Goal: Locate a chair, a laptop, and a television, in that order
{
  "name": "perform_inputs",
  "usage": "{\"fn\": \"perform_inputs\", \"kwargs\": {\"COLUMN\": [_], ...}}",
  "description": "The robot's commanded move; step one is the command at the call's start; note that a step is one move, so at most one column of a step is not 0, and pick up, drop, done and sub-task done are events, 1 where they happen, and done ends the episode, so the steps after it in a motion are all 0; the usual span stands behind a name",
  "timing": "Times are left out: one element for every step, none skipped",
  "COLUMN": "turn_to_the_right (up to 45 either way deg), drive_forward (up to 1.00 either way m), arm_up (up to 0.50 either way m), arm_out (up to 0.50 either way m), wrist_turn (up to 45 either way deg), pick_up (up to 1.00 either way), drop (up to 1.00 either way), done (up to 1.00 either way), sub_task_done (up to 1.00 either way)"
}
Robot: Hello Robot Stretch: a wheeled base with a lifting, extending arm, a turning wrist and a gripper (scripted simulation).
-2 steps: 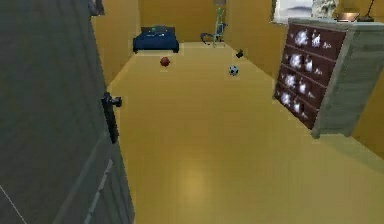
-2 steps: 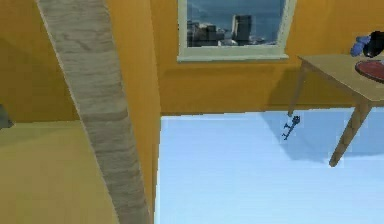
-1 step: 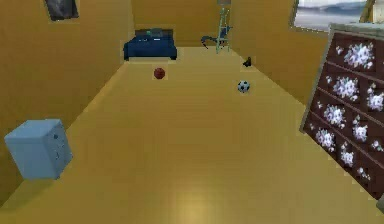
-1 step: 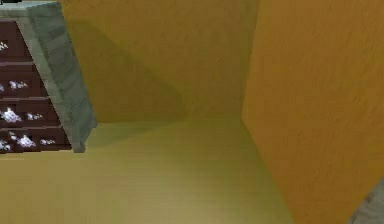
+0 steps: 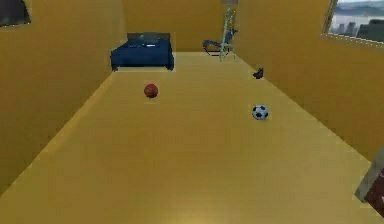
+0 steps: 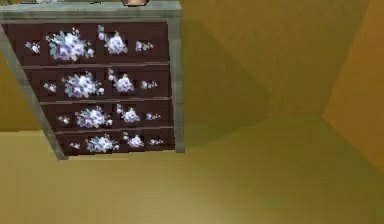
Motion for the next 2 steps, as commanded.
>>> {"fn": "perform_inputs", "kwargs": {"turn_to_the_right": [0.0, 0.0], "drive_forward": [1.0, 1.0], "arm_up": [0.0, 0.0], "arm_out": [0.0, 0.0], "wrist_turn": [0.0, 0.0], "pick_up": [0.0, 0.0], "drop": [0.0, 0.0], "done": [0.0, 0.0], "sub_task_done": [0.0, 0.0]}}
